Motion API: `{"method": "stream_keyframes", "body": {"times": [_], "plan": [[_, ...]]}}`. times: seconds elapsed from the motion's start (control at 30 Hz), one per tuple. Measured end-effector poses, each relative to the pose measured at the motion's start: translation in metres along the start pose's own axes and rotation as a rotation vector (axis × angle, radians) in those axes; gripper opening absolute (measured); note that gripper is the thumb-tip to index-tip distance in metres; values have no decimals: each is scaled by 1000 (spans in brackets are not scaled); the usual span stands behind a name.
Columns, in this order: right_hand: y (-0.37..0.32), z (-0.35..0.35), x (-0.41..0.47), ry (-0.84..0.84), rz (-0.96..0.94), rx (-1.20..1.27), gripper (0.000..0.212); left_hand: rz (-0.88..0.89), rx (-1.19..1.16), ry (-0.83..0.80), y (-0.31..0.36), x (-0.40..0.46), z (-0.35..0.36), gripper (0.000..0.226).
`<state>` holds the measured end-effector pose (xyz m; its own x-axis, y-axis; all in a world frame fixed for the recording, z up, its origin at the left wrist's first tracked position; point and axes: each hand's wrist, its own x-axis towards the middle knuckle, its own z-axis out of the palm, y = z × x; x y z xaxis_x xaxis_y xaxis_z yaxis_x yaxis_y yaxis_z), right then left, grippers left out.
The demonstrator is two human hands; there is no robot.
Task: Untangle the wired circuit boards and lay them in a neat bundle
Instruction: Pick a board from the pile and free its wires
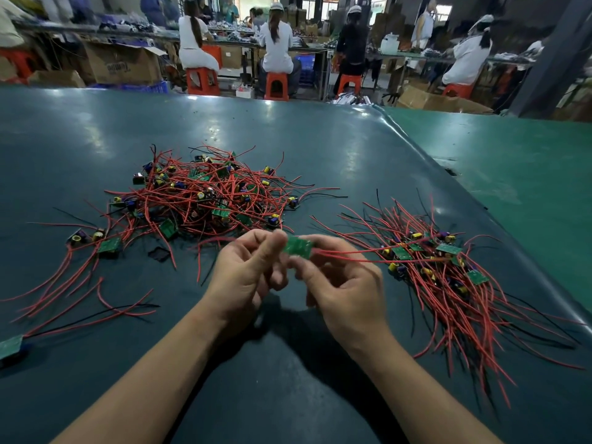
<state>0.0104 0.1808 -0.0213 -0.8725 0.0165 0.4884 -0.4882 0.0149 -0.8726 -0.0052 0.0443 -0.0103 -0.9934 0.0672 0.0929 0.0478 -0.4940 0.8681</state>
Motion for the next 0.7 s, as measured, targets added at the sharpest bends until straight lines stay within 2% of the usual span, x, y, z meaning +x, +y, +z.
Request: {"method": "stream_keyframes", "body": {"times": [0.03,0.1,0.17,0.27,0.33,0.4,0.43,0.5,0.57,0.6,0.7], "plan": [[-1,0,1,106,-27,3,20,-6,-12,25,1,1,1,74],[-4,-4,7,378,21,144,20,-12,-16,70,2,1,0,60],[-7,-11,14,611,204,401,21,-21,1,111,4,2,-1,38],[-4,-20,18,766,486,608,21,-29,-10,132,8,0,-2,29],[-1,-22,19,789,555,630,11,-1,-7,162,9,0,-5,28],[0,-22,20,739,564,594,3,100,127,242,8,1,-9,26],[0,-20,20,698,551,564,1,192,319,304,7,2,-13,26],[0,-18,19,633,511,504,6,398,854,424,5,5,-25,19],[-1,-18,18,597,470,458,8,536,1262,452,5,7,-35,11],[-2,-17,18,582,454,436,9,536,1385,448,4,9,-39,20],[-3,-18,16,509,468,411,11,361,1545,431,-1,16,-49,50]]}}
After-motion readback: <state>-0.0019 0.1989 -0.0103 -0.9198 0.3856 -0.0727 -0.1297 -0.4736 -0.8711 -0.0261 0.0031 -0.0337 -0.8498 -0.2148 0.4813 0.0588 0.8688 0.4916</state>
